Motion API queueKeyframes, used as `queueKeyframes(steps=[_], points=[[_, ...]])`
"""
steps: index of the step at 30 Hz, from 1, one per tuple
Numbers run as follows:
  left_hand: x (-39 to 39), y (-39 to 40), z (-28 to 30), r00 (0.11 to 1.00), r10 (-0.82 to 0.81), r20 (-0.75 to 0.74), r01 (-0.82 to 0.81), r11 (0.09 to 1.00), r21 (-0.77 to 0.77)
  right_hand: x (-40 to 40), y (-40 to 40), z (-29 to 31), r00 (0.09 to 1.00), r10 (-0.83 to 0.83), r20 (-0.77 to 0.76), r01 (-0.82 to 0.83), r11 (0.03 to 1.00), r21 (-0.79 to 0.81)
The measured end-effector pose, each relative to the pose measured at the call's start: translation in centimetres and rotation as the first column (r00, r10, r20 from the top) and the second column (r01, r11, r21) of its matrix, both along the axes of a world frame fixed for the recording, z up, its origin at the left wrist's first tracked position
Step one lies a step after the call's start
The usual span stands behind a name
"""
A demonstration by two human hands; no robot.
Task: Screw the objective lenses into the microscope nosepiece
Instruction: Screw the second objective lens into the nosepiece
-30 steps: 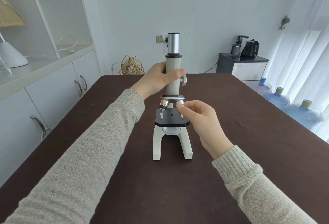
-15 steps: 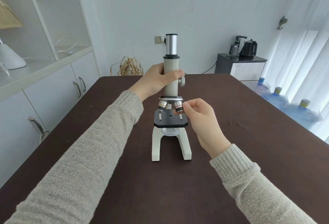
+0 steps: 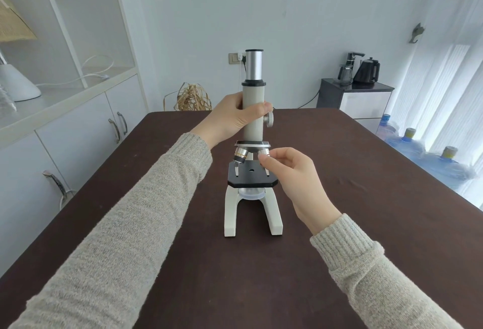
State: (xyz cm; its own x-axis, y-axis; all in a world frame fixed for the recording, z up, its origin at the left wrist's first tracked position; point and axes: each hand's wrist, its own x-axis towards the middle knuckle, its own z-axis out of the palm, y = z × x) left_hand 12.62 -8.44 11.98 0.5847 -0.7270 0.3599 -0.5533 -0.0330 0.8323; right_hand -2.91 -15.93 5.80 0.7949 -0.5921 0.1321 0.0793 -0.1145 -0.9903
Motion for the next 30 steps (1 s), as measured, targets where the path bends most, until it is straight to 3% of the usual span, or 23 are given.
queueKeyframes(steps=[30], points=[[-0.03,0.04,0.02,1.000,0.003,-0.007,-0.003,1.000,0.003,0.15,-0.12,0.02,0.999,-0.016,0.028,0.016,1.000,-0.005]])
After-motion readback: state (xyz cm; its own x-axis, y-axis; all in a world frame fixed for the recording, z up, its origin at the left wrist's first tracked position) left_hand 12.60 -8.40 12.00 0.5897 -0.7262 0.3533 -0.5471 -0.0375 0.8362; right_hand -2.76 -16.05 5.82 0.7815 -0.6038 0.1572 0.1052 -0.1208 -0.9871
